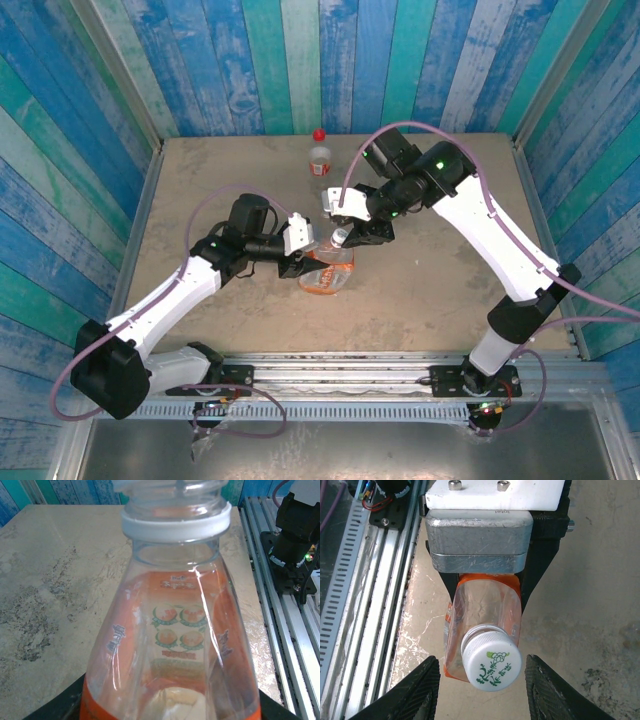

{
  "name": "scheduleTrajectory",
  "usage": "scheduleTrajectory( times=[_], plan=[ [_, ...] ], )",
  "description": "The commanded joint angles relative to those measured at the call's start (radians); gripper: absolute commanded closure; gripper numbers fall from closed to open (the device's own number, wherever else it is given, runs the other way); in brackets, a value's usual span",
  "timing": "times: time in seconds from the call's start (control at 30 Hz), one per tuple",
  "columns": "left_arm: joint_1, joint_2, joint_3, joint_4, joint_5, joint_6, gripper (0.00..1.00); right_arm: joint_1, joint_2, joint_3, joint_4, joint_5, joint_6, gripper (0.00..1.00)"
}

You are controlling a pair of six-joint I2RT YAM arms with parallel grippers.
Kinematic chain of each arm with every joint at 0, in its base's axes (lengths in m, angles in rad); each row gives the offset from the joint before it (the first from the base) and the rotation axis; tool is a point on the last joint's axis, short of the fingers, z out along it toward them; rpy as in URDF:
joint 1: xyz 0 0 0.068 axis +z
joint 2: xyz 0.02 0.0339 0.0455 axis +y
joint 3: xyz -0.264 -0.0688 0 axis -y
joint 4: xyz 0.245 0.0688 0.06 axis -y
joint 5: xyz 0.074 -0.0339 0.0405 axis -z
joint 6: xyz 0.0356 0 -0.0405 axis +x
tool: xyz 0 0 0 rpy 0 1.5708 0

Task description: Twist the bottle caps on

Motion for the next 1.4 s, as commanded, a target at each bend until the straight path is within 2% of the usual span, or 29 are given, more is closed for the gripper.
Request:
scheduleTrajectory(
  times=[0.0, 0.77, 1.37],
  plan=[
    [0.000, -0.013, 0.008, 0.000, 0.022, 0.011, 0.47, -0.009, 0.010, 0.020, -0.024, -0.025, -0.007, 0.53],
    [0.000, -0.022, 0.009, -0.011, 0.019, 0.021, 0.47, -0.016, 0.069, 0.063, -0.075, -0.074, -0.022, 0.57],
    [0.000, -0.027, 0.013, -0.011, 0.018, 0.023, 0.47, -0.017, 0.081, 0.058, -0.075, -0.079, -0.005, 0.69]
  ],
)
